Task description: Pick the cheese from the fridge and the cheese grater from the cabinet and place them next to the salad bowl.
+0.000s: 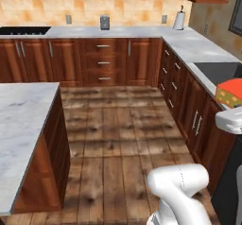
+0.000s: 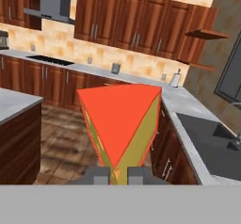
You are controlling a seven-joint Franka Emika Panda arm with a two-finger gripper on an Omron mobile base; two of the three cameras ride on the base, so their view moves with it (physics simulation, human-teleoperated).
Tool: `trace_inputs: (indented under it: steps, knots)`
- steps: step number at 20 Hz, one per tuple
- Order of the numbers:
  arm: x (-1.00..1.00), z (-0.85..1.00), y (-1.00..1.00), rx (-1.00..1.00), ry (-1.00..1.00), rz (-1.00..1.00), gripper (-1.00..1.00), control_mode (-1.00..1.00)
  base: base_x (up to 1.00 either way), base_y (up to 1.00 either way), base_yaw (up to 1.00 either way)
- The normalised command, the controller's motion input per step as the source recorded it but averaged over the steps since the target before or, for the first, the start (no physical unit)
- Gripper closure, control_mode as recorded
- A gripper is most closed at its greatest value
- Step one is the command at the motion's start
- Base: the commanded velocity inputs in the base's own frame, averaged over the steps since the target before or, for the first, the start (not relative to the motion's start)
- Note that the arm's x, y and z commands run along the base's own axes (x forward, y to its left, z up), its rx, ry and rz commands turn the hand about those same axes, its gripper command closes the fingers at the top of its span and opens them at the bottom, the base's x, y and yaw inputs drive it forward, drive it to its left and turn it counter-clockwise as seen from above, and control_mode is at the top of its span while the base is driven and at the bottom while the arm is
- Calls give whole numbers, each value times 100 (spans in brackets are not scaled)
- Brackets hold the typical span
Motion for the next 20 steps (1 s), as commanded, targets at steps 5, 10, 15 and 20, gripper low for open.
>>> trace_inputs:
  steps: [5, 10, 15, 20]
  knots:
    - [0, 0, 0, 0, 0, 0, 100, 100, 100, -5, 19]
    - [0, 0, 0, 0, 0, 0, 100, 100, 100, -28, 17]
    - [0, 0, 0, 0, 0, 0, 100, 100, 100, -14, 20]
    - [0, 0, 0, 0, 0, 0, 100, 100, 100, -13, 23]
